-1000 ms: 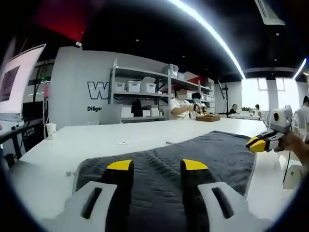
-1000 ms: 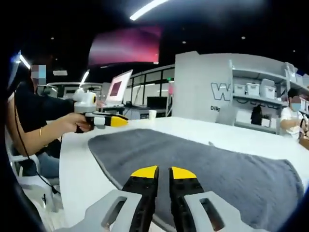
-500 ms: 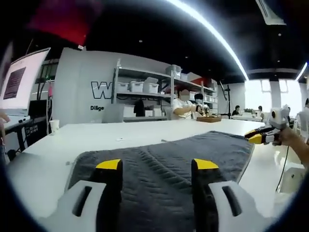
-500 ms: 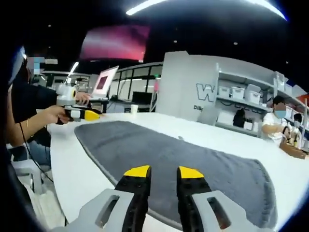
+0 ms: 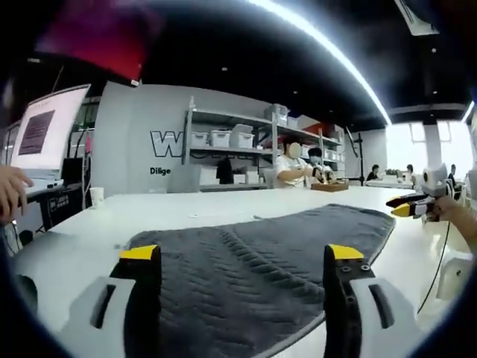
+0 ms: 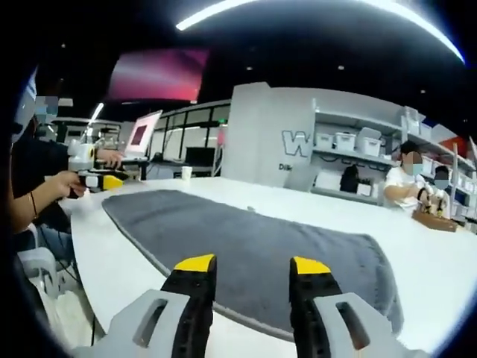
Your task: Open the folded towel by lifting each exposed corner and separating the folded layers until the towel lies flat within the target outline without major curled edges
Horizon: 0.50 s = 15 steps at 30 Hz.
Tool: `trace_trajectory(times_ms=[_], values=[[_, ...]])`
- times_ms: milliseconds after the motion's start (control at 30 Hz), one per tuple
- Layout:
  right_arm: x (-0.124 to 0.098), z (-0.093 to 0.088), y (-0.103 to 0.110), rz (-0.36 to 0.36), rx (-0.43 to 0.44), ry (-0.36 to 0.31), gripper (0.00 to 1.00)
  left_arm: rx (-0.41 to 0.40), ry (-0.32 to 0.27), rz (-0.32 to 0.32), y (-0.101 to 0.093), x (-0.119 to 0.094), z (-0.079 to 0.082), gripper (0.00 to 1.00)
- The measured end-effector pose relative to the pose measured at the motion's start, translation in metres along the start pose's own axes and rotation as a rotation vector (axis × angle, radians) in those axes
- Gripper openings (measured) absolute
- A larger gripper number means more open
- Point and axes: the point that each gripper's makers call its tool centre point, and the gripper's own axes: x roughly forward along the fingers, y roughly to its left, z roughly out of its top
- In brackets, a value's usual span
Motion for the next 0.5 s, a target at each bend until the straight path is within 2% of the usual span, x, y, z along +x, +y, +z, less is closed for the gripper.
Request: trace_trajectory(times_ms=[167, 300, 400, 500], values=[[-0.011, -0.001, -0.018, -0.063, -0.005, -0.005, 0.5, -0.017, 0.017, -0.012, -0.005, -0.004, -0.007, 0.89], [-0.015, -0.004, -0.023, -0.08, -0.011, 0.003, 0.56, -0.026, 0.021, 0.002, -0.004, -0.009, -0.01, 0.9], [-0.022, -0.01, -0.028, -0.097, -0.01, 0.013, 0.65, -0.033, 0.013, 0.013, -0.005, -0.013, -0.01, 0.92], [-0.029, -0.015, -0.036, -0.124, 0.0, 0.03, 0.71, -0.03, 0.01, 0.025, -0.004, -0.017, -0.01, 0.96]])
